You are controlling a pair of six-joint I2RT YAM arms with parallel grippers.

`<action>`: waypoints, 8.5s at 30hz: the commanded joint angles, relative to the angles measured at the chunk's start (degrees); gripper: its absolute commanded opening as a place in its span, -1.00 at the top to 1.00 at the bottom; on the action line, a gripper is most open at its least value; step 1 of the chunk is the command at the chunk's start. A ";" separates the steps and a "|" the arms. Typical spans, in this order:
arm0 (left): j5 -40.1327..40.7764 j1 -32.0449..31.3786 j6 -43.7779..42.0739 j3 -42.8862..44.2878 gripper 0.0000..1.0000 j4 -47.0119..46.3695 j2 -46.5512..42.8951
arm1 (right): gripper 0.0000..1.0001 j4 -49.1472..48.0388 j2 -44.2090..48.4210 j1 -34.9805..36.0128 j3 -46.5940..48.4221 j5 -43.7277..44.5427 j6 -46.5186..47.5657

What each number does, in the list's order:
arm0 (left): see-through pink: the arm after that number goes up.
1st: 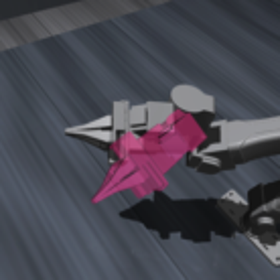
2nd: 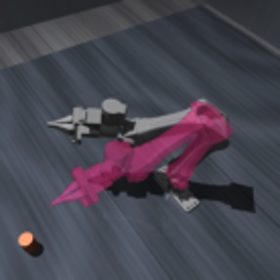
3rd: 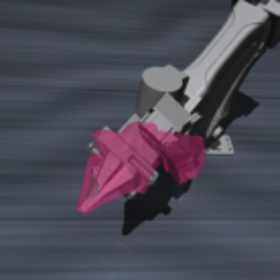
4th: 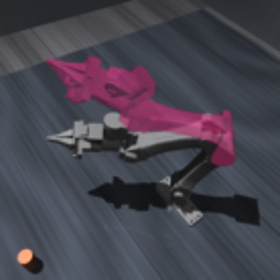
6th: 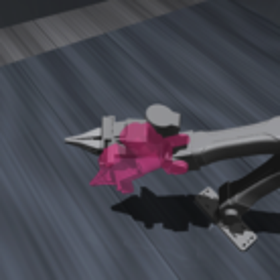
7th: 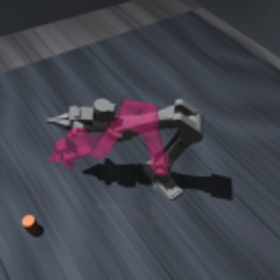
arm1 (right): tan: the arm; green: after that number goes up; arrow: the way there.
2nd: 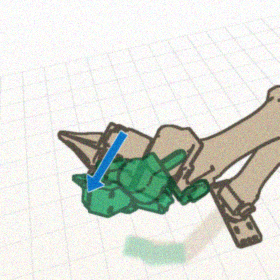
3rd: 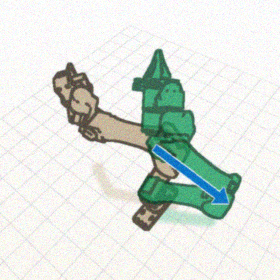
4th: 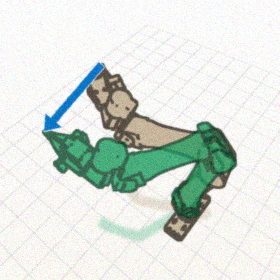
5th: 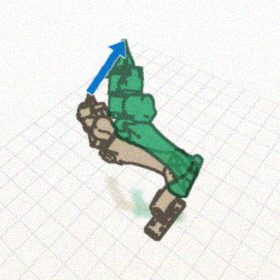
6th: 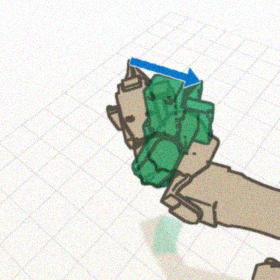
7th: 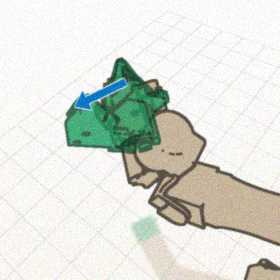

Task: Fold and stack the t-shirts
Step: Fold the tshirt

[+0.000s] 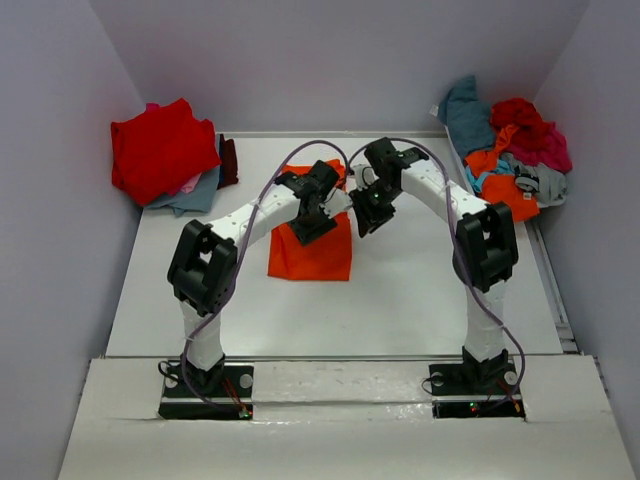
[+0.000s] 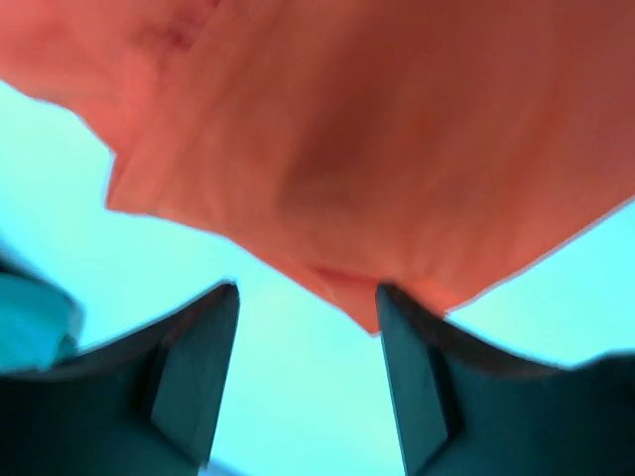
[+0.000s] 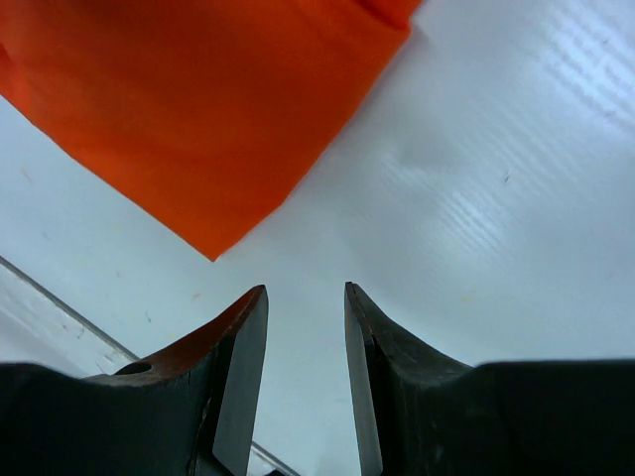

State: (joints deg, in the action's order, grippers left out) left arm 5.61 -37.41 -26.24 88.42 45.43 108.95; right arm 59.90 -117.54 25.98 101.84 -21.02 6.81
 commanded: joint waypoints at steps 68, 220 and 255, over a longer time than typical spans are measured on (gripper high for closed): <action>0.90 10.60 6.81 -2.38 -0.39 -6.85 -4.88 | 0.12 -4.69 -9.72 0.57 17.57 5.89 -1.53; -5.08 12.53 6.46 -11.42 -0.39 -7.55 -5.85 | 0.06 -2.59 -12.37 1.09 15.53 1.77 -3.73; -22.74 23.60 0.40 -16.00 -0.40 -7.20 -4.62 | 0.02 5.40 -7.71 2.68 1.60 -18.98 2.07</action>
State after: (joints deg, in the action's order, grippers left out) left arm -16.73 -16.12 -25.50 71.81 37.34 105.58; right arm 64.14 -128.27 27.64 103.48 -38.48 7.33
